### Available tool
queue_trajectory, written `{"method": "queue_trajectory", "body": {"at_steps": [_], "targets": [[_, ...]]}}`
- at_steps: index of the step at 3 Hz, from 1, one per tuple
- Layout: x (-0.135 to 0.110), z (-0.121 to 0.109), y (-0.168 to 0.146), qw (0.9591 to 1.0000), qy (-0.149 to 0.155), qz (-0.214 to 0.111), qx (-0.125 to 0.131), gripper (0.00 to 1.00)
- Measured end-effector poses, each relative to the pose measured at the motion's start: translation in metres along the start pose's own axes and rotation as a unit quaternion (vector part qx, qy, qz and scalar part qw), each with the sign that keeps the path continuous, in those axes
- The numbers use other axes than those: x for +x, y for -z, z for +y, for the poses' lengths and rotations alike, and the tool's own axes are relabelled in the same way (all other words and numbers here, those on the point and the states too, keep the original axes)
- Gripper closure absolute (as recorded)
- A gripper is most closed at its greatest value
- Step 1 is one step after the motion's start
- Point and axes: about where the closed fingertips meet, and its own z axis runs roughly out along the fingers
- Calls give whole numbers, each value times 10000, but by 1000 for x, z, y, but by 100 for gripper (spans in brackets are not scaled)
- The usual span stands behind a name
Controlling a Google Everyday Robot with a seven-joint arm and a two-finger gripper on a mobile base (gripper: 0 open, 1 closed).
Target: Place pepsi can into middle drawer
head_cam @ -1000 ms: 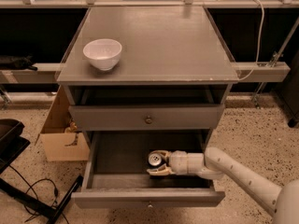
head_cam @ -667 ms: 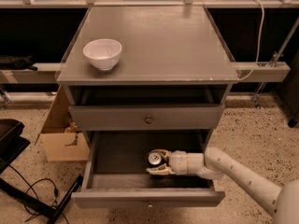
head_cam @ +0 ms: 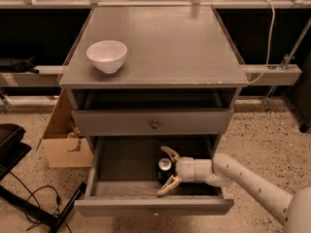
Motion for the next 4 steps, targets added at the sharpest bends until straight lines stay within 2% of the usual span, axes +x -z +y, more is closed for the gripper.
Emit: {"method": "queue_trajectory", "body": {"at_steps": [1, 2, 3, 4], "targets": [[-5, 0, -5, 10000, 36, -43, -76, 0], [-24, 1, -22, 9990, 172, -208, -365, 0], [-67, 8, -14, 9981, 348, -138, -482, 0], [-133, 52, 36, 9957, 665, 312, -561, 0]]}}
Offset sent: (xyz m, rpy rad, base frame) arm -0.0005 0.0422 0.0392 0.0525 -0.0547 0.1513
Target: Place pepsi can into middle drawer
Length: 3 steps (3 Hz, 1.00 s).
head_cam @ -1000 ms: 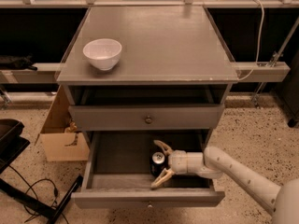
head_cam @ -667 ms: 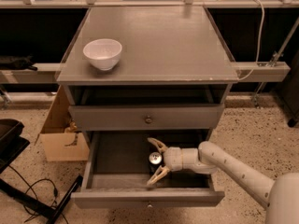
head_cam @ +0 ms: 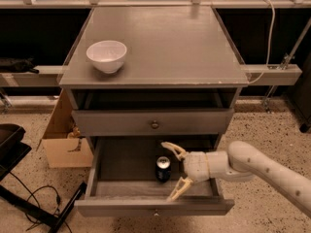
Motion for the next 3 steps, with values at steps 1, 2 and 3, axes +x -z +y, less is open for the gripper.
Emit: {"method": "queue_trajectory", "body": {"at_steps": [1, 2, 3], "targets": [[-39, 43, 51, 9985, 125, 532, -14, 0], [-74, 93, 73, 9915, 141, 1178, -531, 0], [-115, 111, 83, 9739, 341, 1967, -1083, 0]]}}
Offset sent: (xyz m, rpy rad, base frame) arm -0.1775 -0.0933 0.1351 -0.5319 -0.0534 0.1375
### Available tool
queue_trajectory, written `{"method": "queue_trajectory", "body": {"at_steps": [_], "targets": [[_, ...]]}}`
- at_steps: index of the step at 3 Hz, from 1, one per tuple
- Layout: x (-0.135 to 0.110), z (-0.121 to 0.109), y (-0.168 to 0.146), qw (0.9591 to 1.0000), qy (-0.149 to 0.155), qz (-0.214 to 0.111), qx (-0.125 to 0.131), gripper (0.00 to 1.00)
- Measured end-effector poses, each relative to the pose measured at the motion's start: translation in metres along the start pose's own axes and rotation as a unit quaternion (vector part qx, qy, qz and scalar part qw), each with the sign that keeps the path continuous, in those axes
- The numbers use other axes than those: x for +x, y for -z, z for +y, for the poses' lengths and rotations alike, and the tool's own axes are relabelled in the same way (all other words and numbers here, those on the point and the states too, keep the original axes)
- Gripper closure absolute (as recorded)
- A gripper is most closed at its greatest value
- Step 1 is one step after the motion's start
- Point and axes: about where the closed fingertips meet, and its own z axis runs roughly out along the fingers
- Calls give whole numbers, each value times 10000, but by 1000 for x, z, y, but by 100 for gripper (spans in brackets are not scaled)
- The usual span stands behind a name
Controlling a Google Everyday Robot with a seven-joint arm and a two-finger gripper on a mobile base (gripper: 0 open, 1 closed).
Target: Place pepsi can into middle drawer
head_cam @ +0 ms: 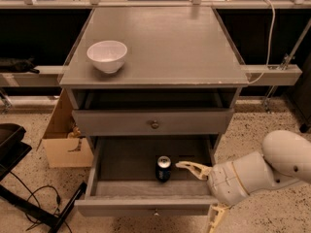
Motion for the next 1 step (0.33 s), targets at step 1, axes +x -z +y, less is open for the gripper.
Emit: {"method": "queue_trajectory", "body": {"at_steps": [1], "targets": [[-42, -16, 21, 9952, 254, 932, -129, 0]]}}
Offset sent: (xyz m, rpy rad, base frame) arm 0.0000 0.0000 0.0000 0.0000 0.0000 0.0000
